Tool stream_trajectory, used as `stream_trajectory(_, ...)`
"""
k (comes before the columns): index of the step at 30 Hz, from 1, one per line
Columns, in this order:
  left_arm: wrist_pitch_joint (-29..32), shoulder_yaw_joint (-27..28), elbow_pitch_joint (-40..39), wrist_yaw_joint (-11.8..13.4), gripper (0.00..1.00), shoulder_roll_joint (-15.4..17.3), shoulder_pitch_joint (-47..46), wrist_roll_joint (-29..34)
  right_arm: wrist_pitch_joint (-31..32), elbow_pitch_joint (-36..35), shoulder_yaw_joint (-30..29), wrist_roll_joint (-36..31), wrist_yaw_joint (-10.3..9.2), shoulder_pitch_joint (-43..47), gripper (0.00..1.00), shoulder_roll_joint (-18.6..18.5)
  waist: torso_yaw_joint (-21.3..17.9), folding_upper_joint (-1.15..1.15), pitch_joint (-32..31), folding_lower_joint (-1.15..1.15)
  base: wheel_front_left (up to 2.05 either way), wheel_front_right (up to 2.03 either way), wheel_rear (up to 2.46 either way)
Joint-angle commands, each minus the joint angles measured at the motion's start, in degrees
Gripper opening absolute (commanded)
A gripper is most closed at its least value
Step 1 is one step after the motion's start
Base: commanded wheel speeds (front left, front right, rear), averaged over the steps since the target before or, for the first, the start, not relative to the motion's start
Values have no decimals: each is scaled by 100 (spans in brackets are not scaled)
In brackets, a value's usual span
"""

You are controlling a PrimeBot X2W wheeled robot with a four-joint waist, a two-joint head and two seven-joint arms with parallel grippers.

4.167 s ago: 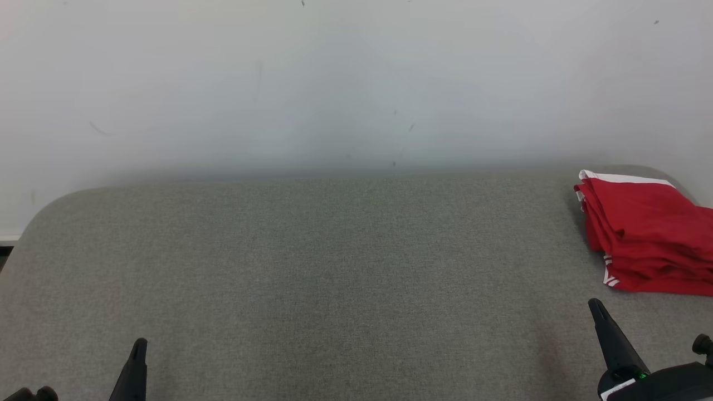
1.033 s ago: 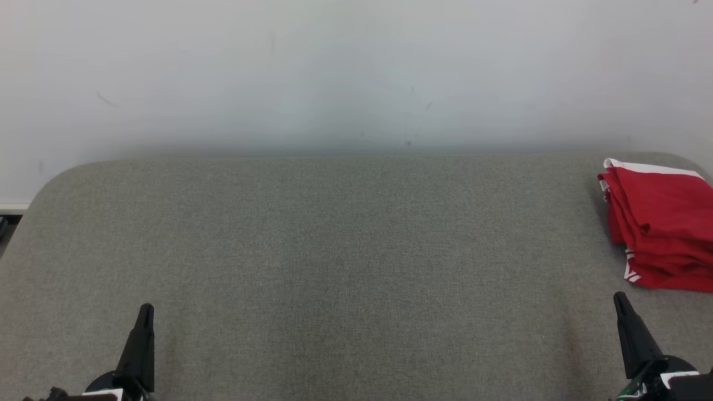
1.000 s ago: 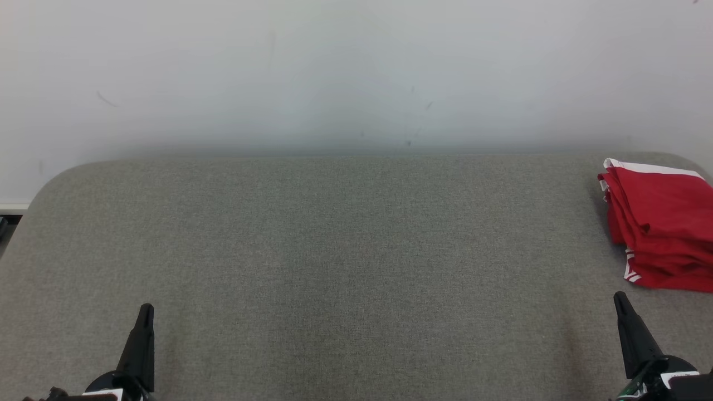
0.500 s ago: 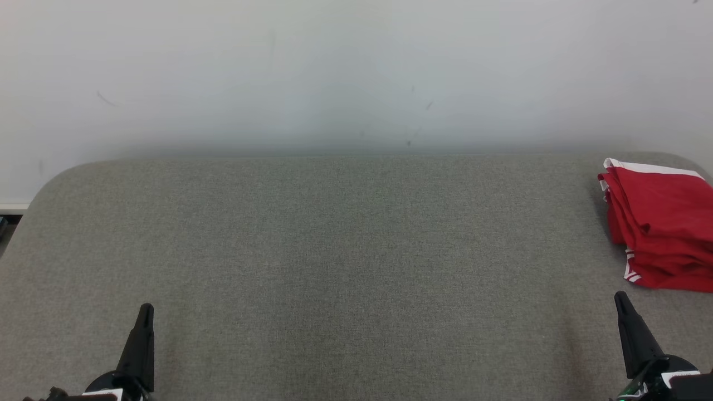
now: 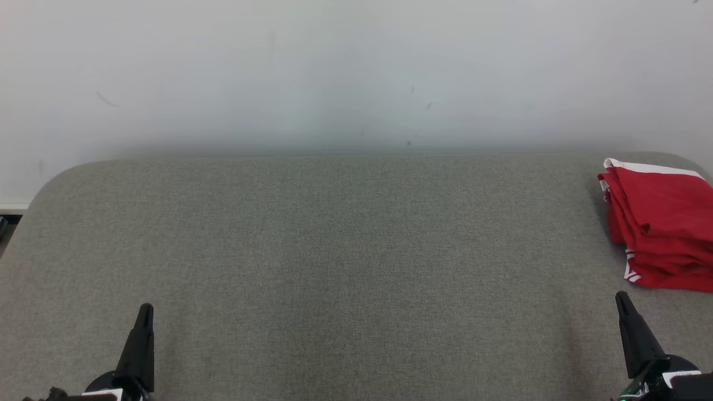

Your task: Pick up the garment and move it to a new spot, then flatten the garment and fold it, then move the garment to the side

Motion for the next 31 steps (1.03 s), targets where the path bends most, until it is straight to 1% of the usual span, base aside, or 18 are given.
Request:
stream_trajectory(1, 31, 21, -4, -35, 0, 1, -51, 2, -21, -20, 8, 42, -2, 12, 0, -48, 0, 0, 0, 0, 0, 0, 0)
stream_trajectory(31, 30, 27, -9, -34, 0, -2, -49, 15, -296, -91, 262, 260, -2, 22, 0, -308, 0, 0, 2, 0, 0, 0, 0)
